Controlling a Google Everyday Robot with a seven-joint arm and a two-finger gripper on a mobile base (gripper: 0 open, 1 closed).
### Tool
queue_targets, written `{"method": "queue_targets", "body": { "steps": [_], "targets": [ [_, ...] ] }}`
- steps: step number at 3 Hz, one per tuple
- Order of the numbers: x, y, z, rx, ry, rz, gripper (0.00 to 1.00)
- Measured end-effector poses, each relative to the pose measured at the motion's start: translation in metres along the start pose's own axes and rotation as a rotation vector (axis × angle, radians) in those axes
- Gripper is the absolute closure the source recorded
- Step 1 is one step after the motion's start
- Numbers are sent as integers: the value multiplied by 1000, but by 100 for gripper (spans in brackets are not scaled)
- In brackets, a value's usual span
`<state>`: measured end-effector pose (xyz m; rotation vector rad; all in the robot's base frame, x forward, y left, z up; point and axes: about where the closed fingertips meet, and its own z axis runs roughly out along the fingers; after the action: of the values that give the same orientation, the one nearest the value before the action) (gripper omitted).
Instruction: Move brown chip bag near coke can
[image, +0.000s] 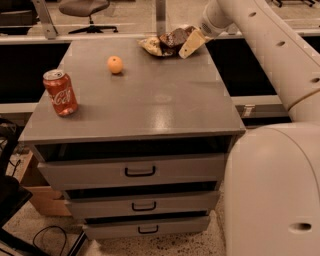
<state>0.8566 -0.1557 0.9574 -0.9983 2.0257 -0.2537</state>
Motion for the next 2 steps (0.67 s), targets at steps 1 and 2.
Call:
{"method": "queue_targets", "body": {
  "steps": [1, 2],
  "targets": [
    [-6, 3, 14, 10, -31, 24, 0],
    [-19, 12, 38, 25, -108, 72, 0]
  ]
}}
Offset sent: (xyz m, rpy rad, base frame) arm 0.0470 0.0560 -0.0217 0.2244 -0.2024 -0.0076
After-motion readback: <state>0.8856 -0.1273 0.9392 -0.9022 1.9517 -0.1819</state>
